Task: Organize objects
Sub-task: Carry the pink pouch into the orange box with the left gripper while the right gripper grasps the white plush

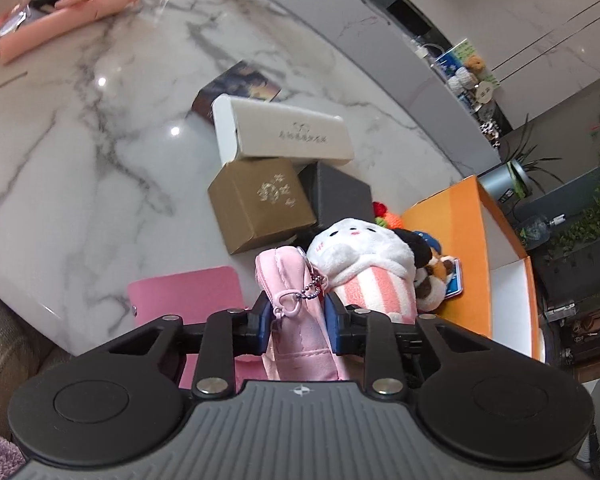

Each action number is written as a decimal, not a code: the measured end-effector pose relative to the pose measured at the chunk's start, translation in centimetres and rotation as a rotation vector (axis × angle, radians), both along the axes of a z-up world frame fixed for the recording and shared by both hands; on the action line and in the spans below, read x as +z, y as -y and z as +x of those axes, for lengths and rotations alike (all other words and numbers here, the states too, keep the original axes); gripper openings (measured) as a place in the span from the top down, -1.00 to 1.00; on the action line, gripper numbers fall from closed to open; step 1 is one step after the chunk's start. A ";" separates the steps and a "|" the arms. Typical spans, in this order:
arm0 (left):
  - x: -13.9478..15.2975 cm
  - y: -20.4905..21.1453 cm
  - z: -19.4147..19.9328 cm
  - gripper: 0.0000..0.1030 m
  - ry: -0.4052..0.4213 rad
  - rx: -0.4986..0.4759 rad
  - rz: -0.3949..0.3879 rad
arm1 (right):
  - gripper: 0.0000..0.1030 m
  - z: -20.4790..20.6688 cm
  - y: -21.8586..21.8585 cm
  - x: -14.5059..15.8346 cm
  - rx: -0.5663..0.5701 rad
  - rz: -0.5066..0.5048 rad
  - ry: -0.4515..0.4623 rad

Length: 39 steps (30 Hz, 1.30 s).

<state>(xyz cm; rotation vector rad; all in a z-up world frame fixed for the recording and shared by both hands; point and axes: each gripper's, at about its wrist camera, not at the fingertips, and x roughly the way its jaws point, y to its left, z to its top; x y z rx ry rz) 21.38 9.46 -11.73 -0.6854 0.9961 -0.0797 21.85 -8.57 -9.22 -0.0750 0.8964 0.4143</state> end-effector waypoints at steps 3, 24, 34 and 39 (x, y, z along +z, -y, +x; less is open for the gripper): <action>1.3 -0.3 -0.6 0.44 0.035 0.008 0.025 | -0.12 -0.7 0.1 0.9 0.018 0.011 0.027; 14.9 9.6 -2.0 0.49 0.381 -0.280 0.137 | -0.12 -7.9 11.5 12.0 -0.037 -0.083 0.268; 8.5 19.9 2.3 0.49 0.208 -0.472 0.178 | -0.12 -5.9 19.9 6.1 -0.119 -0.207 0.086; 4.7 22.1 4.1 0.49 0.116 -0.510 0.201 | -0.12 -3.9 21.4 3.4 -0.102 -0.235 -0.001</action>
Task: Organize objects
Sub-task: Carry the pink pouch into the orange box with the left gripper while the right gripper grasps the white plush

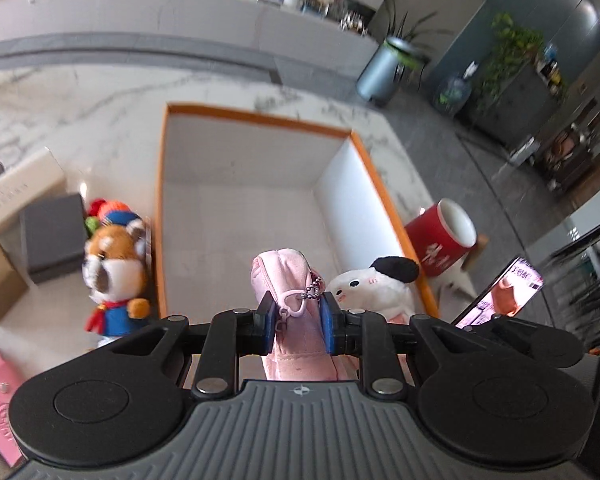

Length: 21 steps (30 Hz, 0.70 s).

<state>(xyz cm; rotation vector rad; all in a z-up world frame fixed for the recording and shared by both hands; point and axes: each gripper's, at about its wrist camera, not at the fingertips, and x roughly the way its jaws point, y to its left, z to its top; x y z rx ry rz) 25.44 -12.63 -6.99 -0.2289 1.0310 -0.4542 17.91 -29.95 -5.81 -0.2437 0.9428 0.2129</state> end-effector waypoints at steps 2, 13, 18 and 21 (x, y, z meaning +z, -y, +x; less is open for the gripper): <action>-1.0 0.7 0.5 0.49 -0.030 -0.005 0.017 | -0.12 0.5 0.4 -0.8 0.009 -0.003 -0.022; -4.4 3.0 2.3 0.49 -0.140 -0.011 0.065 | -0.20 2.4 0.8 -2.3 0.056 0.020 -0.098; -4.4 3.1 2.6 0.47 -0.156 -0.013 0.069 | -0.27 2.2 0.8 -1.9 0.066 0.034 -0.129; -4.0 3.3 2.6 0.46 -0.148 -0.024 0.081 | -0.29 1.9 1.2 -1.1 0.059 0.045 -0.138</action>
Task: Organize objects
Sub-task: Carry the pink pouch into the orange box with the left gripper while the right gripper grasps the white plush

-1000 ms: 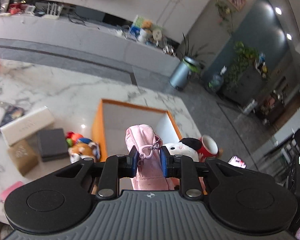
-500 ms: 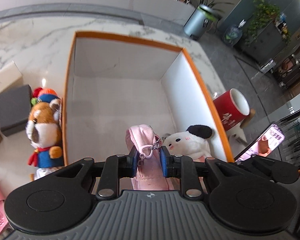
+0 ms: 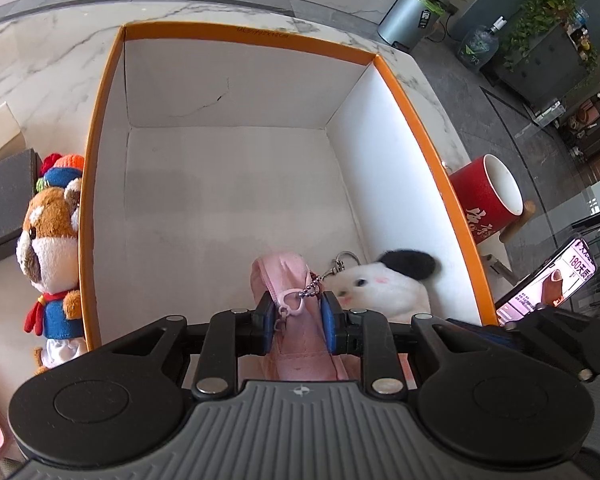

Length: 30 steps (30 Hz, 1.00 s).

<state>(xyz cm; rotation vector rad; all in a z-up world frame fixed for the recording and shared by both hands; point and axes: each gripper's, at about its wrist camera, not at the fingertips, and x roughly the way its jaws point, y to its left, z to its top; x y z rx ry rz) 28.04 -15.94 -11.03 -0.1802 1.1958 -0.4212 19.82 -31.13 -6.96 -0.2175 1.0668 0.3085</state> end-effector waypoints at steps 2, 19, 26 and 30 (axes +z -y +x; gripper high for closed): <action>0.2 0.0 -0.1 0.46 0.002 -0.007 0.007 | -0.29 0.2 0.5 0.4 -0.003 0.004 0.006; 0.4 2.1 -0.1 0.33 -0.056 -0.022 -0.016 | 0.87 0.7 1.2 -1.1 -0.037 -0.002 -0.094; -0.5 1.5 -0.2 -0.01 -0.082 -0.003 0.007 | 0.85 0.2 1.1 -1.1 -0.058 0.008 -0.086; -0.6 0.4 -0.6 -0.05 -0.077 0.010 -0.037 | 0.84 -0.2 1.0 -0.6 -0.076 0.026 -0.079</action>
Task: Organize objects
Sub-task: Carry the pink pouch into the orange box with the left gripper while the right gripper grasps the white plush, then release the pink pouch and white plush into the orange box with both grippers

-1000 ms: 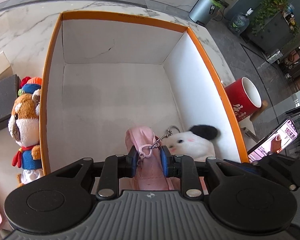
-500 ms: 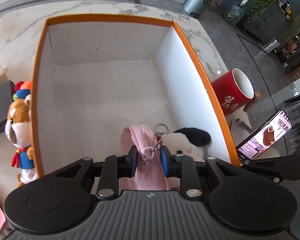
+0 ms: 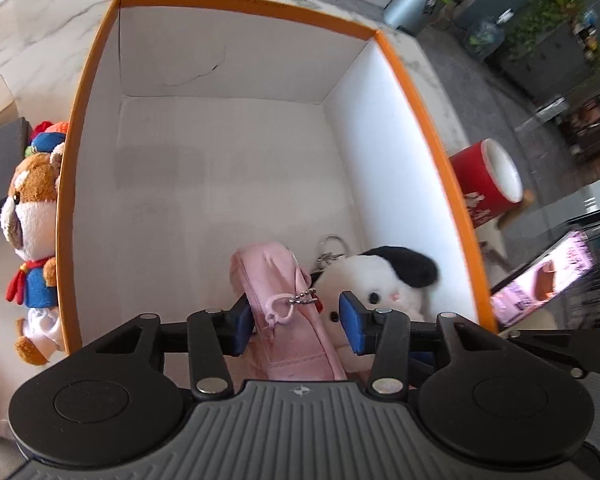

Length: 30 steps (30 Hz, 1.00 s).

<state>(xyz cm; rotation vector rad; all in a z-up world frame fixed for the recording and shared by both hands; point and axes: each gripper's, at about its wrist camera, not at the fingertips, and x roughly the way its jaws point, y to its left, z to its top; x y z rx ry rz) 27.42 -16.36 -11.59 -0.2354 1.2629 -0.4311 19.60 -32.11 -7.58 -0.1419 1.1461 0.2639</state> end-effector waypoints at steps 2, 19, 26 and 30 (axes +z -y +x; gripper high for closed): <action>0.4 -0.4 -0.2 -0.14 0.013 -0.003 -0.018 | 0.82 -0.2 0.0 0.4 -0.007 0.006 0.010; 9.3 -6.8 -5.8 -0.26 0.291 -0.070 -0.034 | 0.79 -4.1 -4.1 7.2 0.008 0.095 0.194; 13.4 -14.1 -8.8 -0.27 0.409 -0.028 0.023 | 0.73 -5.0 -9.0 8.7 0.096 0.193 0.277; 13.1 -17.5 -9.5 -0.27 0.410 0.011 0.096 | 0.72 -4.8 -12.7 8.5 0.155 0.229 0.282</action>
